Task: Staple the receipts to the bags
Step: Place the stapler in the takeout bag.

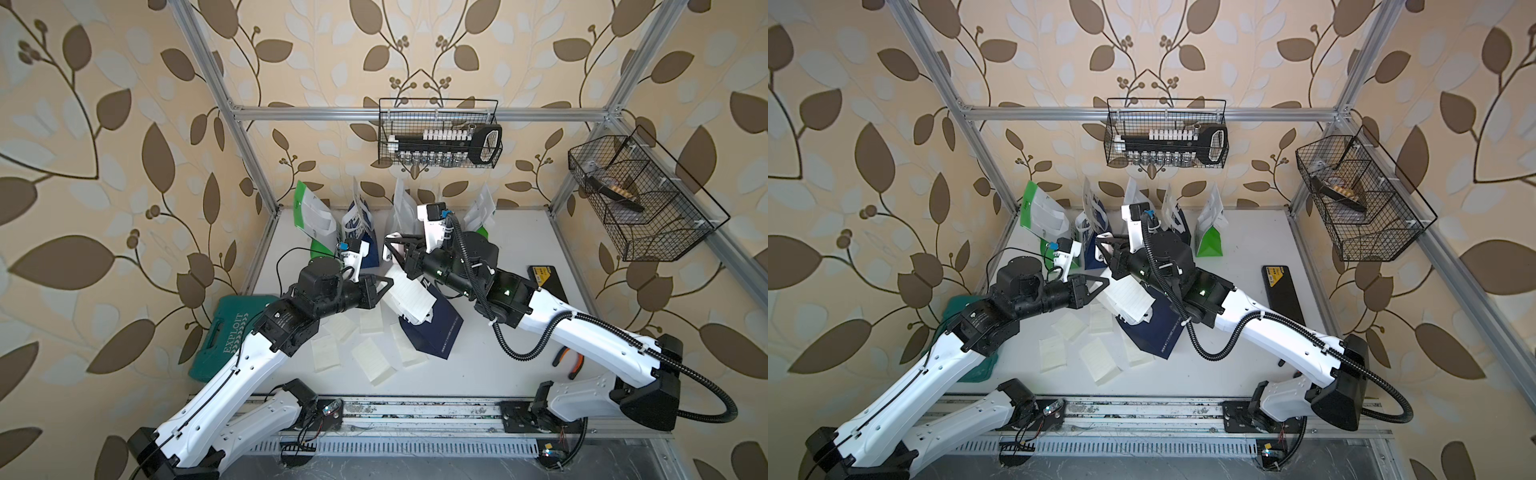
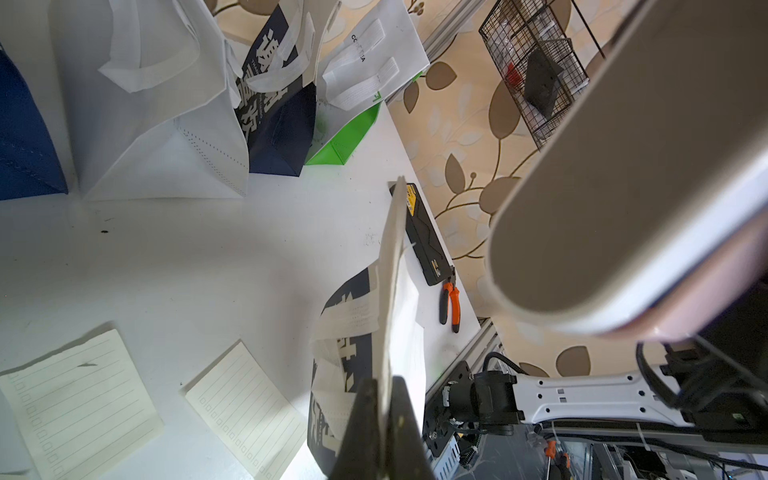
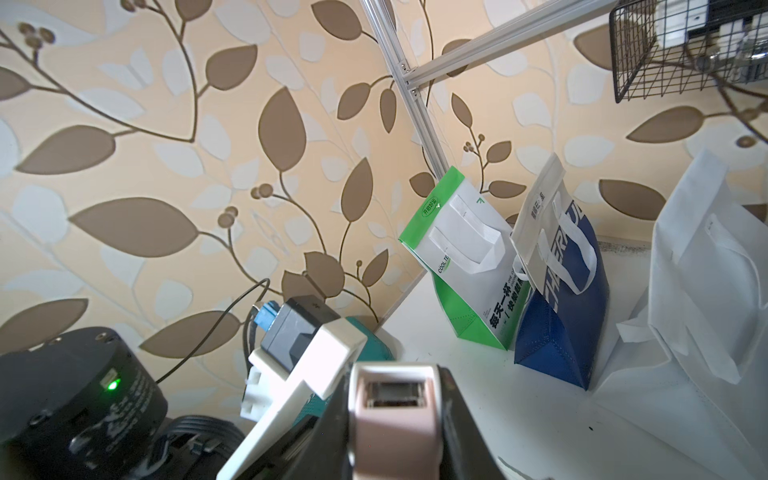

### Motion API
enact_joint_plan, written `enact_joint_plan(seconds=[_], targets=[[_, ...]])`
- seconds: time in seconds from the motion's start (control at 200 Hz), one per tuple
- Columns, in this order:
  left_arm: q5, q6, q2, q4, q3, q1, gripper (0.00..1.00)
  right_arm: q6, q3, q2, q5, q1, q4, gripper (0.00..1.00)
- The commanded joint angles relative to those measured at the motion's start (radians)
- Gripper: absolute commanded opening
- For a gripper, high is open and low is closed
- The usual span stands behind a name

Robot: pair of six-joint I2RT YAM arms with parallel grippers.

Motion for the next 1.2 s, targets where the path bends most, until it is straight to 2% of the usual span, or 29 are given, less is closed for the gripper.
enact_joint_plan(seconds=[0.0,0.715,1.195], targets=[[0.013,-0.001,-0.022,0.010,0.051,-0.001,0.00,0.012,0.045,0.015,0.011,0.001,-0.016,0.00],[-0.032,0.024,-0.019,-0.028,0.089,-0.001,0.00,-0.011,0.029,0.017,0.007,0.002,-0.115,0.00],[0.032,0.042,-0.002,-0.024,0.098,-0.001,0.00,-0.029,0.081,0.060,-0.004,0.003,-0.137,0.00]])
